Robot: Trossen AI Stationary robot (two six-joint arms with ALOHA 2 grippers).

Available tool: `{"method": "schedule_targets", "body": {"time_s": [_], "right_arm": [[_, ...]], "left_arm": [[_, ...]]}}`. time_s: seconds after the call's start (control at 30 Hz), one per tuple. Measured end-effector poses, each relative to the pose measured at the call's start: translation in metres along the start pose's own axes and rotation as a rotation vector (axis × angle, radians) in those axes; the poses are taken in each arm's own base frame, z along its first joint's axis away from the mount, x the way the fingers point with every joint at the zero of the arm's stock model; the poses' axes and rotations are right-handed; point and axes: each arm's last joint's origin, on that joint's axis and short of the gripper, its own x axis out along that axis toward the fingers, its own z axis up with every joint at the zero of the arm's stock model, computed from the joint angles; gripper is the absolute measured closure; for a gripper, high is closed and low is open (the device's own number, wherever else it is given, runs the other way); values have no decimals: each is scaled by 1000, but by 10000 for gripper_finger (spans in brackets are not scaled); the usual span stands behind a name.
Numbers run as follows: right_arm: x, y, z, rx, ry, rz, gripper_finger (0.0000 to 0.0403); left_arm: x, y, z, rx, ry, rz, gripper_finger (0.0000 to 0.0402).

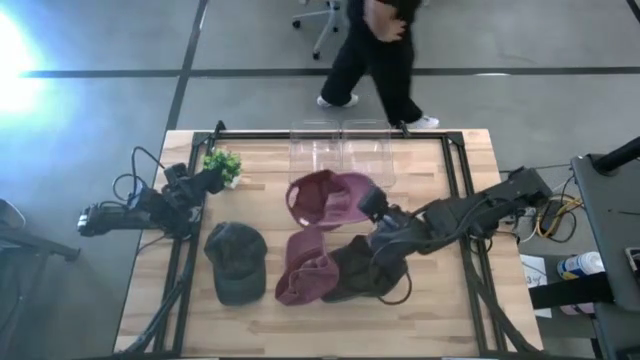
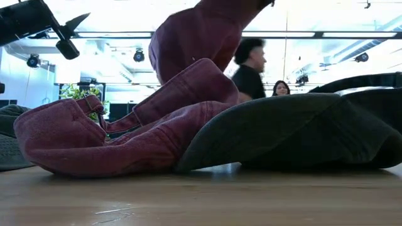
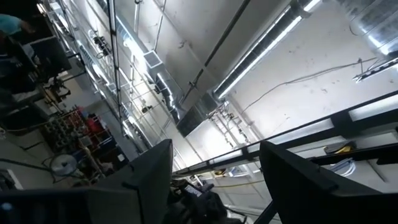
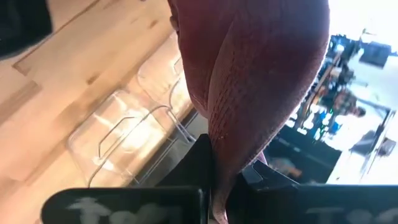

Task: Pick & Place hat
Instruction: Put the bottom red cap into the left transparent bin

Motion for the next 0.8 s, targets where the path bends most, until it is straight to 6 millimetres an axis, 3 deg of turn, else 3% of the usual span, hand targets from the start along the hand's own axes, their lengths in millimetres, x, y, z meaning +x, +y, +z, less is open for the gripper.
{"method": "schedule_targets", "body": {"time_s": [0.23,0.43,0.5,0.7,0.8], "right_arm": [[0,2,4,-89,-18,3,390],[-2,7,12,-73,-64,39,390],[0,11,18,-84,-76,66,390],[8,21,33,-99,-59,88,390],[8,24,38,-114,-60,87,390]], "left_arm": [[2,2,-2,-30,10,38,168],[19,9,-21,-20,385,382,168],[31,4,-23,47,461,438,168],[89,-21,-37,325,700,340,168],[119,-25,-51,496,851,332,168]]}}
